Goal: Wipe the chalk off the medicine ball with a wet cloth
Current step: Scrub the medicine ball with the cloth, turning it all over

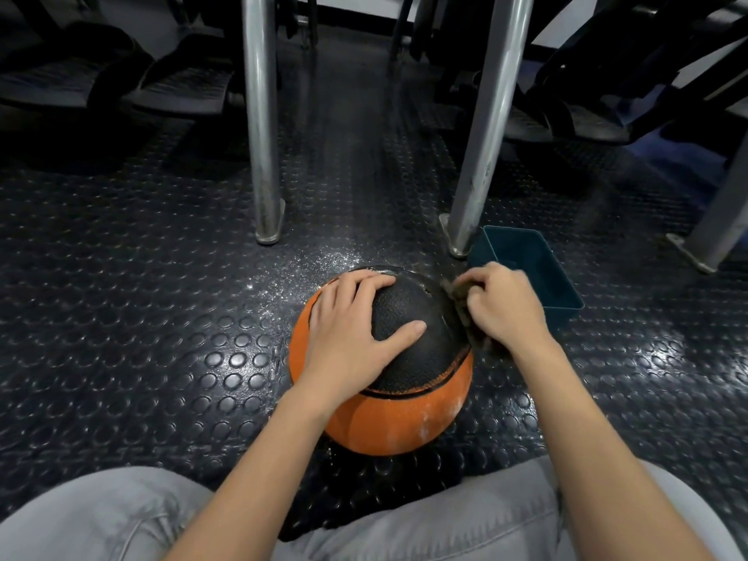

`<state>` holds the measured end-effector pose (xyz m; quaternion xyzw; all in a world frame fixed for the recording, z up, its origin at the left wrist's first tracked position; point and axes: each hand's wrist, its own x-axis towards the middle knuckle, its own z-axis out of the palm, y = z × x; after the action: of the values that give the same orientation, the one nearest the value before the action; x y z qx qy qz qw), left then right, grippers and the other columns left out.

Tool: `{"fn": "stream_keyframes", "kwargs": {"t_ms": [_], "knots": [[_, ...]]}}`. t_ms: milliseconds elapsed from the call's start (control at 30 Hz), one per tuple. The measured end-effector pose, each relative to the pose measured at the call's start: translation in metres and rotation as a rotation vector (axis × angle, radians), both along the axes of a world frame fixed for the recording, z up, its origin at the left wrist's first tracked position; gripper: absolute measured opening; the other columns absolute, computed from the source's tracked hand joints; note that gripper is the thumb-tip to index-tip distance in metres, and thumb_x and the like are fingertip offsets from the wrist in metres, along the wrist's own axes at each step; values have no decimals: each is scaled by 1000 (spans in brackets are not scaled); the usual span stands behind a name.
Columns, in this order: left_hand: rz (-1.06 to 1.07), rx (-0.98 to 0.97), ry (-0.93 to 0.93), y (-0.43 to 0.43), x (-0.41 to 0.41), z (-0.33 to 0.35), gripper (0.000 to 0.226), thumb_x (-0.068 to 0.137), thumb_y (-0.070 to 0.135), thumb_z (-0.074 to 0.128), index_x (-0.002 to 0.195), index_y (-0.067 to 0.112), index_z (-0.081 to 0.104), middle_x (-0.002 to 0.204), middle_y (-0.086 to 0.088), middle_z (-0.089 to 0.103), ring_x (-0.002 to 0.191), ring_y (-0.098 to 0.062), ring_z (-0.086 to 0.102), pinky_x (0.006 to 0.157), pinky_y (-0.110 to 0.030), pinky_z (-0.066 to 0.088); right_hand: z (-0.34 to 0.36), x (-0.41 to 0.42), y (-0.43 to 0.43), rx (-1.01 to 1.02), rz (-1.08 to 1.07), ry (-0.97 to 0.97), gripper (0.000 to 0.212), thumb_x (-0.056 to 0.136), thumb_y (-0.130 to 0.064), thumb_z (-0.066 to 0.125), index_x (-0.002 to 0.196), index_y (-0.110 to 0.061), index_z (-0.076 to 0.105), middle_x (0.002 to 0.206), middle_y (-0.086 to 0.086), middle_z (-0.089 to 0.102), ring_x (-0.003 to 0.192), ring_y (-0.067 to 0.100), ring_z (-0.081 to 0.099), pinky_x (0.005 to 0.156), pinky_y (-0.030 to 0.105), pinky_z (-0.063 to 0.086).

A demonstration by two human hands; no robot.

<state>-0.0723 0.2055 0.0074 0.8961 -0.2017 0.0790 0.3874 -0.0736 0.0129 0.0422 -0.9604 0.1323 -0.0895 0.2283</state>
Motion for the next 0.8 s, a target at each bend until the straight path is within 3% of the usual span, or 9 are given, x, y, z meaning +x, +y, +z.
{"fn": "stream_keyframes", "kwargs": {"t_ms": [67,133,200,300,367,500,567,700,800], "knots": [[1,-2,-3,0,-1,-1,76,67,78,35,128,35,46,122,26,31,122,-2,25,100,-21,16,2,-2,-3,39,-27,-116,41,83,0,43,91,-30,69,102,-4,60,107,20,51,92,33,43],[21,-7,-14,1,-2,-2,74,67,77,36,127,35,47,119,28,29,121,-1,25,98,-20,15,12,-5,10,277,118,-246,43,80,7,48,86,-30,68,92,-13,60,95,1,54,90,19,41],[23,2,-14,2,-2,-2,72,68,76,40,126,34,47,121,25,32,120,-2,25,96,-19,16,17,-8,25,403,264,-194,43,78,10,50,83,-28,70,91,-11,62,91,-2,55,86,13,41],[-3,-7,14,2,-1,1,63,76,68,56,128,34,47,127,21,35,121,-2,25,100,-21,17,-1,3,14,281,109,-115,39,82,2,46,79,-30,68,99,-3,65,100,13,57,91,28,44],[-18,0,10,0,-2,1,67,74,73,51,129,35,46,129,21,35,121,-1,24,101,-22,17,-5,4,1,135,-38,-50,39,83,-1,43,77,-34,65,105,-1,64,107,22,54,92,33,44],[-1,9,0,1,-3,-2,75,67,78,35,128,36,46,127,22,35,120,-1,26,99,-21,17,8,-2,10,288,61,-315,42,80,7,47,78,-29,68,88,-8,62,91,4,55,87,24,45],[8,3,-3,2,-2,-1,73,67,77,37,127,35,47,127,21,37,120,-2,27,98,-20,17,14,-4,23,395,177,-256,45,78,9,48,74,-31,69,85,-12,63,84,-1,56,83,18,44],[-22,-9,24,2,-1,2,61,78,63,58,131,33,46,129,20,35,121,-2,25,99,-17,14,-1,1,7,116,-6,-64,36,85,-4,45,77,-33,65,99,-5,62,102,19,55,86,32,45],[-41,-84,81,3,-1,3,65,75,60,66,130,31,47,124,22,29,120,0,24,100,-17,14,3,-7,3,195,-12,-252,38,83,1,47,79,-30,68,90,-8,59,98,13,55,87,30,44]]}}
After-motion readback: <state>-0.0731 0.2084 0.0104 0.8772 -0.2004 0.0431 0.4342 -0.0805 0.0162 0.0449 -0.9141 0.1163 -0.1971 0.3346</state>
